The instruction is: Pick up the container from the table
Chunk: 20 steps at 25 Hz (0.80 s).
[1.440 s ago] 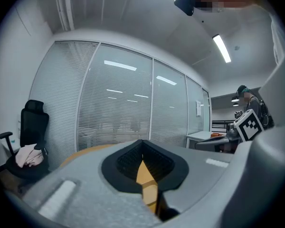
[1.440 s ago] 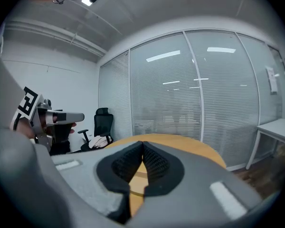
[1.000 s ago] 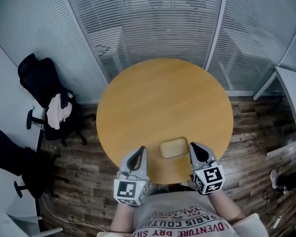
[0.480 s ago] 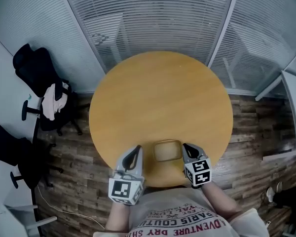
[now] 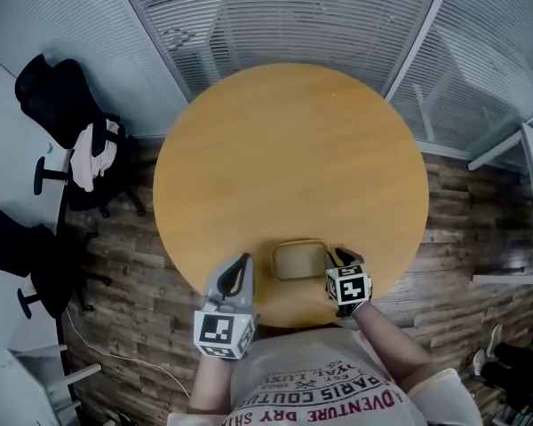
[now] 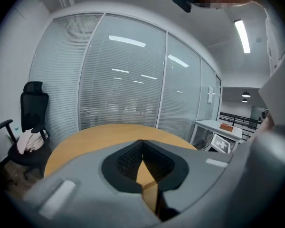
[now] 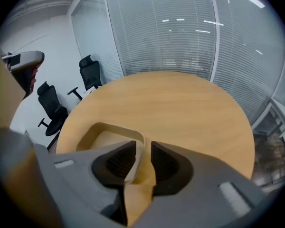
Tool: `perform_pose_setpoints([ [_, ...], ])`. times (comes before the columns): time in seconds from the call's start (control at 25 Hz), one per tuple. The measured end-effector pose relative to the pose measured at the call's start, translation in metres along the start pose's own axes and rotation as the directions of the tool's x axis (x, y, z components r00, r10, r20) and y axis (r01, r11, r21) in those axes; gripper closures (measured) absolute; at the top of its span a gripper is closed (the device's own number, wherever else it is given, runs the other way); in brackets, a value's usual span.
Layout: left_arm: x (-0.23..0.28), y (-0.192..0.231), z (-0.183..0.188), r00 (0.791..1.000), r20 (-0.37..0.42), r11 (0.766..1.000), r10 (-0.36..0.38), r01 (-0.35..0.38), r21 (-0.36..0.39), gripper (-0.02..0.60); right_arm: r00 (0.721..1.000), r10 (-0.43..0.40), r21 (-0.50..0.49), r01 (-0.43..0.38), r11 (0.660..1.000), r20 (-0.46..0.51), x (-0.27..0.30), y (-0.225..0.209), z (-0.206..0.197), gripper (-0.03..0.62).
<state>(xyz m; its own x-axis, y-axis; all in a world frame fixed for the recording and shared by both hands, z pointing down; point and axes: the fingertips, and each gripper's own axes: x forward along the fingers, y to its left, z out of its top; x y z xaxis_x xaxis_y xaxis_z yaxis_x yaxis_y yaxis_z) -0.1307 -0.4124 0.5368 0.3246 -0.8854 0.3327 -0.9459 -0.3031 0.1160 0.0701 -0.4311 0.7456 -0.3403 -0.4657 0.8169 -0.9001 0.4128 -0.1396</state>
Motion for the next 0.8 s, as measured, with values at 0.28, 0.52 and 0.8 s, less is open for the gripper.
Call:
perform_pose_setpoints([
  [0.28,-0.004,0.013,-0.003,0.999,-0.013,0.999,0.037,-0.037,-0.019,0.575,0.993,0.037,0.071,-0.030,0.997,-0.112,0.030,0.001,-0.032,0.503],
  [0.52,0.005,0.011,0.003,0.999,0.004,0.999,0.032,-0.032,-0.001,0.575,0.981,0.047,0.109,-0.026,0.994,-0.190,0.041,-0.004,-0.044,0.519],
  [0.8,0.007,0.013,0.006,1.000,0.008,1.000,0.026,-0.026,-0.007,0.575,0.978,0.013,0.140,0.016,0.990,-0.207,0.047,-0.009,-0.041,0.565],
])
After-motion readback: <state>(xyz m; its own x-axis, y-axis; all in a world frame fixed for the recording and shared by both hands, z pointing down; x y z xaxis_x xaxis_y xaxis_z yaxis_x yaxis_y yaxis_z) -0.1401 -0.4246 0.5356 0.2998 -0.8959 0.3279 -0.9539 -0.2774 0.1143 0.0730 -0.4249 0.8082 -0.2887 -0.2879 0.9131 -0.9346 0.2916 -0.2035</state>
